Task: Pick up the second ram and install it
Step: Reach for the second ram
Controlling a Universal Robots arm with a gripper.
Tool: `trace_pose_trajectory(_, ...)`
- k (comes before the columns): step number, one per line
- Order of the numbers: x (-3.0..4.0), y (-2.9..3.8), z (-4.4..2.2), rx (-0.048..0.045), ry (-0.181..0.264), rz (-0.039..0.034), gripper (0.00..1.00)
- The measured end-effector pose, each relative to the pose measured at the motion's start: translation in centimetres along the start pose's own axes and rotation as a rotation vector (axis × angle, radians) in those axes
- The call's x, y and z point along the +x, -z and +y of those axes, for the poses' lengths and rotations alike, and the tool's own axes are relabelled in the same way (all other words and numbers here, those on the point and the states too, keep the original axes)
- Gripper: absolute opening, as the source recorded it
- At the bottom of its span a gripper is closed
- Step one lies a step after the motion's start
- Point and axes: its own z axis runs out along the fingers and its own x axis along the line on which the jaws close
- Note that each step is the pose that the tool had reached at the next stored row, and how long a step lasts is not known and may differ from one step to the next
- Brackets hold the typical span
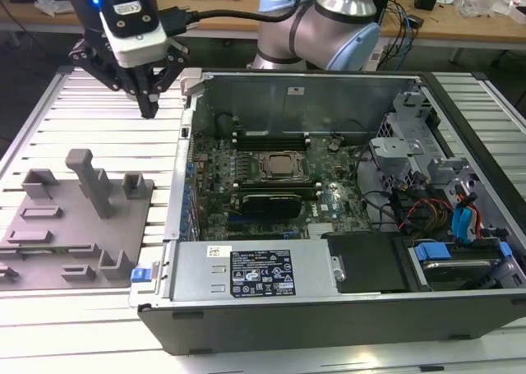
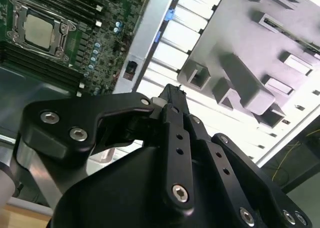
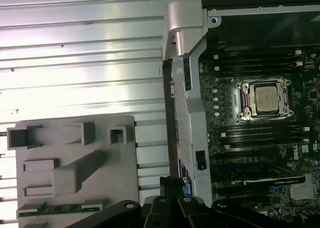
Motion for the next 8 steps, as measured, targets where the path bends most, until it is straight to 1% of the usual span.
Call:
trace_pose_trajectory(1, 0.39, -0.01, -0.03, 0.0, 0.0, 0.0, 0.11)
trace_pose_trajectory(6, 1.62, -0.03, -0.12, 0.0001, 0.0, 0.0, 0.11)
trace_pose_trajectory(8, 2.25, -0.05, -0.17, 0.0, 0.0, 0.0, 0.11)
